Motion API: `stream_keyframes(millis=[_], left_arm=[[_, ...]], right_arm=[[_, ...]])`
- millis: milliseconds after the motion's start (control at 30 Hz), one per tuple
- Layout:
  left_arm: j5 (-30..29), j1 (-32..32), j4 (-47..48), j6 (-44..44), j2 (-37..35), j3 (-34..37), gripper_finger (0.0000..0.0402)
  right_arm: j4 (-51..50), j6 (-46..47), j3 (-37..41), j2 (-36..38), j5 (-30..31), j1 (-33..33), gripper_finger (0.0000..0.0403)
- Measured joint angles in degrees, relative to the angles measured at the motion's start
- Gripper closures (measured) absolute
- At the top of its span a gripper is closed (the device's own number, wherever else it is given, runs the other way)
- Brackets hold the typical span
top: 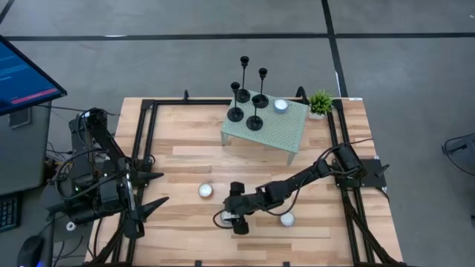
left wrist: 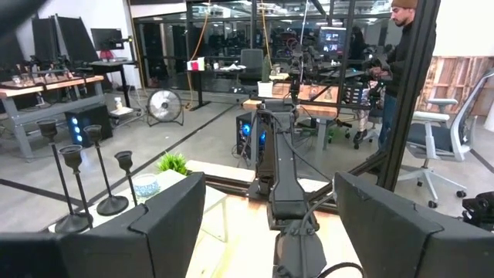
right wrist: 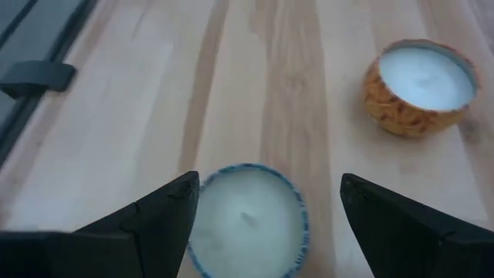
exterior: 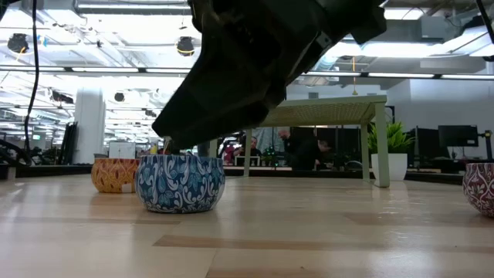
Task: Pick & Place candle stick holders
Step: Put the blue scented candle on the shelf
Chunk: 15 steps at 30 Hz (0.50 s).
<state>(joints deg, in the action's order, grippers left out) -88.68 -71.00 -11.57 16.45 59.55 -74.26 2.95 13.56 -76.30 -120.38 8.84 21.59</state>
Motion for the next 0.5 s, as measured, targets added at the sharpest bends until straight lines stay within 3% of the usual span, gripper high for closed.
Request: stream_keyframes(millis=[500], left_arm=[[0.0, 0.0, 0.0, -0.2, 0.0, 0.0, 0.0114]], right_arm=[[6.7, 1.5, 2.7, -1.9, -0.3, 0.6, 0.0097]])
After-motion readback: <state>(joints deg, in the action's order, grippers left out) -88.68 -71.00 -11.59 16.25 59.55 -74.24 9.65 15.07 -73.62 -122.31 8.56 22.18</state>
